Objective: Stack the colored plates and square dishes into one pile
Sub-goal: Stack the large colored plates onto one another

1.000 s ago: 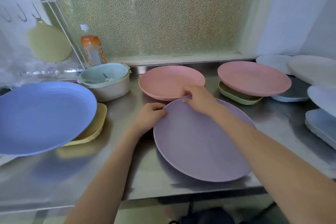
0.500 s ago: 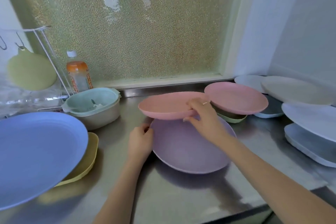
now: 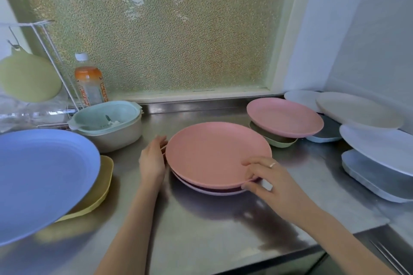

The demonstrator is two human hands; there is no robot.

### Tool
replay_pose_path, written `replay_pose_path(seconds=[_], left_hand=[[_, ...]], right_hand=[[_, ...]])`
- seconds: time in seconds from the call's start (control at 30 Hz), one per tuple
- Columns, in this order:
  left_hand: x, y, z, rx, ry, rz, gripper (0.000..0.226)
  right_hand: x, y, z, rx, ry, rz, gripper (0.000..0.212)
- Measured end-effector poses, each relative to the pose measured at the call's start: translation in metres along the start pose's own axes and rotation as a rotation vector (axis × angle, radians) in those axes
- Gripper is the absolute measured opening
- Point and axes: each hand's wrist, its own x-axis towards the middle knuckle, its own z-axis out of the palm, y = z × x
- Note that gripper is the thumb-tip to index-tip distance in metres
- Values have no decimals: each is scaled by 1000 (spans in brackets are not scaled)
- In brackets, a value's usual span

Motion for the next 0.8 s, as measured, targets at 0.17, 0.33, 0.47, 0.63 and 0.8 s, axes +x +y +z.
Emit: replay_pose_path(seconds=[0.17,0.33,0.47,0.63,0.8], left_hand=[[0,-6,3,156,-150,98,26],[0,-10,3,269,-169,87,38],[1,-10,3,278,-152,59,50],[-1,-10,4,316,-157,95,45],[-5,-8,4,300,-169,102,39]], right_hand=[[8,3,-1,20,165,118,27],[45,20,2,347,176,536,44],[54,27,16,197,68,577,55],[55,29,18,95,91,597,58],[55,28,16,12,147,541,55]])
